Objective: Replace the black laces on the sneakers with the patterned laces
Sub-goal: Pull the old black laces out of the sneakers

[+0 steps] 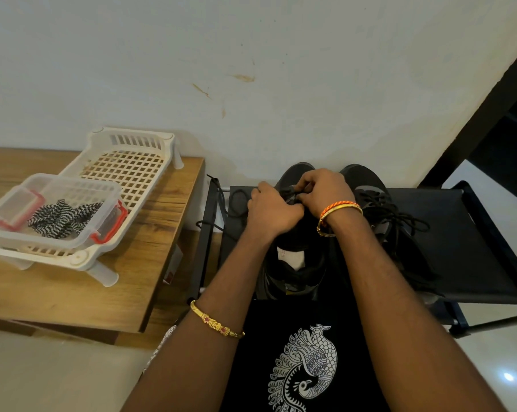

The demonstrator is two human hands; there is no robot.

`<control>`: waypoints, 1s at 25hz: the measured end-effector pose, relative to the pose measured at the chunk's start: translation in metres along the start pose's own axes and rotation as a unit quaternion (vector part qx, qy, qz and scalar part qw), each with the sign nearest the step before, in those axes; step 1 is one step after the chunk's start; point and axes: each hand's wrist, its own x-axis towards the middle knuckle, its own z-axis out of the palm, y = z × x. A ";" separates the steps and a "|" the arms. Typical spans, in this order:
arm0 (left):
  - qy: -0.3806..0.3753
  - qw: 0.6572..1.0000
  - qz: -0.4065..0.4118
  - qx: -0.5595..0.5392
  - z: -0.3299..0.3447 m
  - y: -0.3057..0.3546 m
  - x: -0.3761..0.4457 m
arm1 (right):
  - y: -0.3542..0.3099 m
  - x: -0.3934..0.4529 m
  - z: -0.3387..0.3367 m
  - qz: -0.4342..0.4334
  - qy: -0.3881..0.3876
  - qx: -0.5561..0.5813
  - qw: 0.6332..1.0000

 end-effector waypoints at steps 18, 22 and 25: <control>-0.021 0.998 -0.047 0.021 0.008 0.005 -0.005 | 0.003 0.002 -0.039 0.039 0.233 0.474 0.848; -0.041 0.998 -0.041 0.007 0.004 0.004 -0.004 | 0.007 0.007 -0.012 0.014 0.033 0.090 0.995; -0.047 0.998 -0.041 0.013 0.004 0.004 -0.003 | 0.001 0.010 -0.002 0.008 -0.045 -0.026 0.999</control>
